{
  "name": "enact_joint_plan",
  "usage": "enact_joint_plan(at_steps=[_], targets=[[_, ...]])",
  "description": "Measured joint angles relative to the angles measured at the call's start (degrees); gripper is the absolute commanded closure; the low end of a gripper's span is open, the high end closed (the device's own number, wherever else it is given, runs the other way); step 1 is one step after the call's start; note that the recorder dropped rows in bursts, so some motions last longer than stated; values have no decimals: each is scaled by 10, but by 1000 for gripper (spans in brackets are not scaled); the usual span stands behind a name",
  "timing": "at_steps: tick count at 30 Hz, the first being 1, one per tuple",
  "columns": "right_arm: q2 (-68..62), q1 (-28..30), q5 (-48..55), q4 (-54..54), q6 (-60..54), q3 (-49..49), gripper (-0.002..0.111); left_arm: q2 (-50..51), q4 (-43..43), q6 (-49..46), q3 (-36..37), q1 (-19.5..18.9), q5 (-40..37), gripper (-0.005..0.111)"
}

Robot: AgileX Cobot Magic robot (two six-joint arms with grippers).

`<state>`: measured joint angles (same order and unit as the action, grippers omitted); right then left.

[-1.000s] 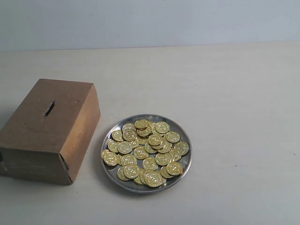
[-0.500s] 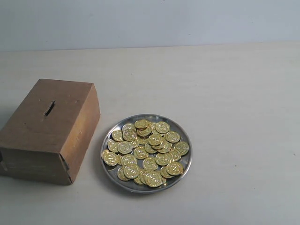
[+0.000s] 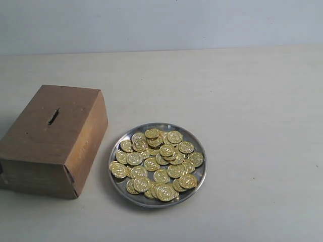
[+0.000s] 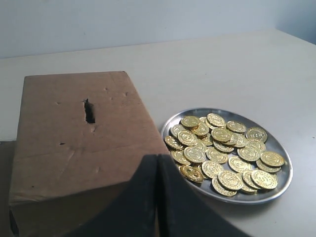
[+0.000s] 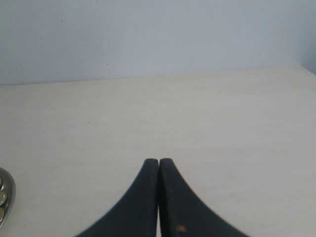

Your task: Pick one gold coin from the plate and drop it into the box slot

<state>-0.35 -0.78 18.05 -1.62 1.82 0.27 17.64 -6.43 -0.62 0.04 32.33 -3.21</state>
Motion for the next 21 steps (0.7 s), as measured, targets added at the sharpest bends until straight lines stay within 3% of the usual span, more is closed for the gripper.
enact_joint_plan(at_steps=[4,12,21], targets=[[0,0,0,0,0,0,108,-2,0,0,0,-9,0,105],[0,0,0,0,0,0,108,-82,0,-6,0,-150,-34,105],[0,0,0,0,0,0,108,-173,0,-21,0,-238,-137,105]])
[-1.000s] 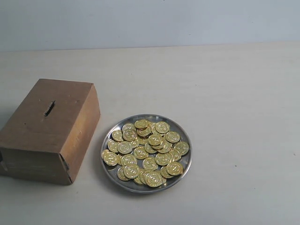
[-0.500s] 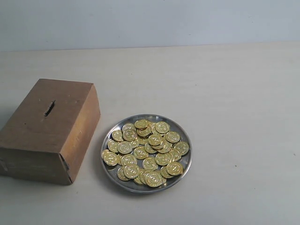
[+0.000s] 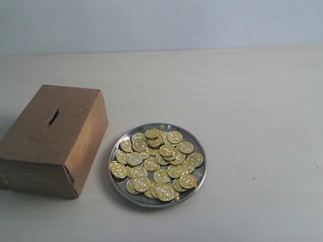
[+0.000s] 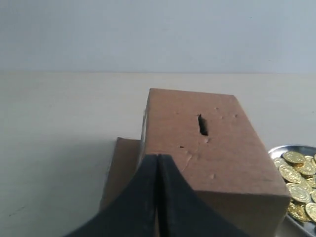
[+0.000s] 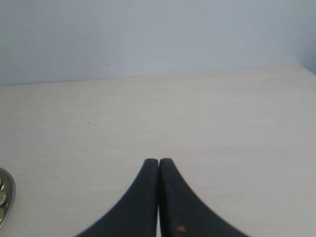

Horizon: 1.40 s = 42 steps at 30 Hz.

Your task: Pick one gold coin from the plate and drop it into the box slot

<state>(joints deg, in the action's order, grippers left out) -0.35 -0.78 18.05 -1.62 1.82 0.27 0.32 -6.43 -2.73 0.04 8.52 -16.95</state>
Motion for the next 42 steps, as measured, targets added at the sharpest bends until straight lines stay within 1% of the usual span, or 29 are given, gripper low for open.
enact_joint_plan(at_steps=[3,7,16,42], targets=[[0,0,0,0,0,0,108,1,0,0,0,-18,-11,105],[0,0,0,0,0,0,108,1,0,-1,0,-26,-18,105],[0,0,0,0,0,0,108,1,0,-1,0,-22,-36,105],[0,0,0,0,0,0,108,1,-18,5,0,-17,-40,105]])
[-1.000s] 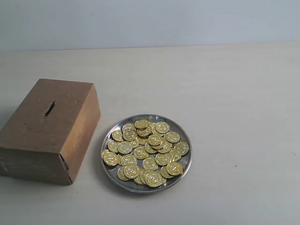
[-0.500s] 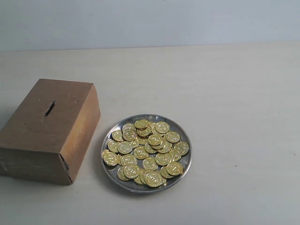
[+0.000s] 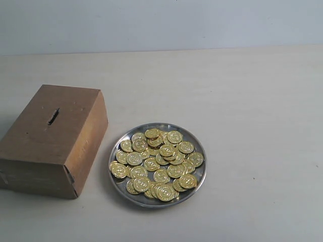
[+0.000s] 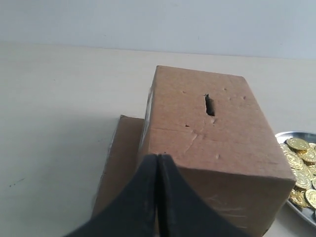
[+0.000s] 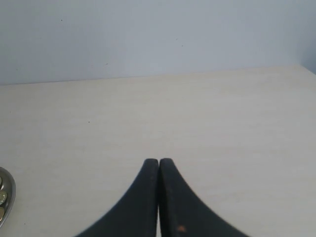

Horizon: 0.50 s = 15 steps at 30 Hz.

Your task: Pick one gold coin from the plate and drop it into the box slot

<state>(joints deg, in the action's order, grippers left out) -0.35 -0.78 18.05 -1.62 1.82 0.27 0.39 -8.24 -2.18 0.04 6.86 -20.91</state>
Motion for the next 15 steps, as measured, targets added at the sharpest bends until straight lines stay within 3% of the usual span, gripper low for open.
enact_joint_plan(at_steps=[15], targets=[[0,0,1,0,0,0,108,0,23,41,0,0,0,105]])
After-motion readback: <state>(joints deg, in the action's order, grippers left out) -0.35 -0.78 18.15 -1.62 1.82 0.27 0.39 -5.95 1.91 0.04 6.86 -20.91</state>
